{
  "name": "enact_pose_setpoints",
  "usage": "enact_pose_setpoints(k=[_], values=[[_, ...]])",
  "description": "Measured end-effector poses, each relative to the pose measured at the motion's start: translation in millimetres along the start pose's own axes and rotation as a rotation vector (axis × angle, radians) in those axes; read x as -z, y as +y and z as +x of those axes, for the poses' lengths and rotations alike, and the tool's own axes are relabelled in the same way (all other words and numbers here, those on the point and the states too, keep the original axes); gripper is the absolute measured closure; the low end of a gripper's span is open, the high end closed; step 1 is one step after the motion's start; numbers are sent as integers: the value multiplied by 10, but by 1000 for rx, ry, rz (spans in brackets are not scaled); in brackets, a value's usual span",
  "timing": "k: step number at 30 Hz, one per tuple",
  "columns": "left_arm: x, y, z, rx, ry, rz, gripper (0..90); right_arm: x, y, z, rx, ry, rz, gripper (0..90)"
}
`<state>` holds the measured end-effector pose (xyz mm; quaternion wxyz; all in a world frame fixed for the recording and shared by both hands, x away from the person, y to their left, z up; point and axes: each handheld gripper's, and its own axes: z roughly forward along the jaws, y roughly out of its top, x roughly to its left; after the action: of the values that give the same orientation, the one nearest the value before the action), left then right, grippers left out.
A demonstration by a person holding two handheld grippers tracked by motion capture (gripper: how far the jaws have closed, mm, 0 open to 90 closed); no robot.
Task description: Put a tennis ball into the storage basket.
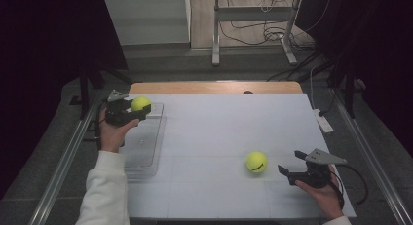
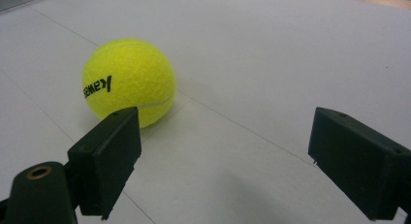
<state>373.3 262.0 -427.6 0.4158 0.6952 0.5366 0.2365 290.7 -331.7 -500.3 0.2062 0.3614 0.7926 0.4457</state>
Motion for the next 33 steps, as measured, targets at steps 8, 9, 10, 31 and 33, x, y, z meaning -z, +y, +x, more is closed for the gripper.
enact_pose_setpoints(k=[8, 9, 10, 31, 33], values=[[-3, -28, 95, 4, 49, 16, 270, -3, 0, 2, 0, 0, 2, 120], [-5, -31, 103, 7, 49, 17, 270, -3, 0, 1, 0, -1, 2, 120], [-6, -35, 116, 11, 49, 18, 270, -4, -1, 1, 0, -1, 2, 120], [-111, -93, 202, -10, 138, 107, 270, -2, -1, -2, -1, -1, 2, 120], [-113, -95, 206, -9, 137, 109, 270, -1, -2, -1, 0, -1, 2, 120]])
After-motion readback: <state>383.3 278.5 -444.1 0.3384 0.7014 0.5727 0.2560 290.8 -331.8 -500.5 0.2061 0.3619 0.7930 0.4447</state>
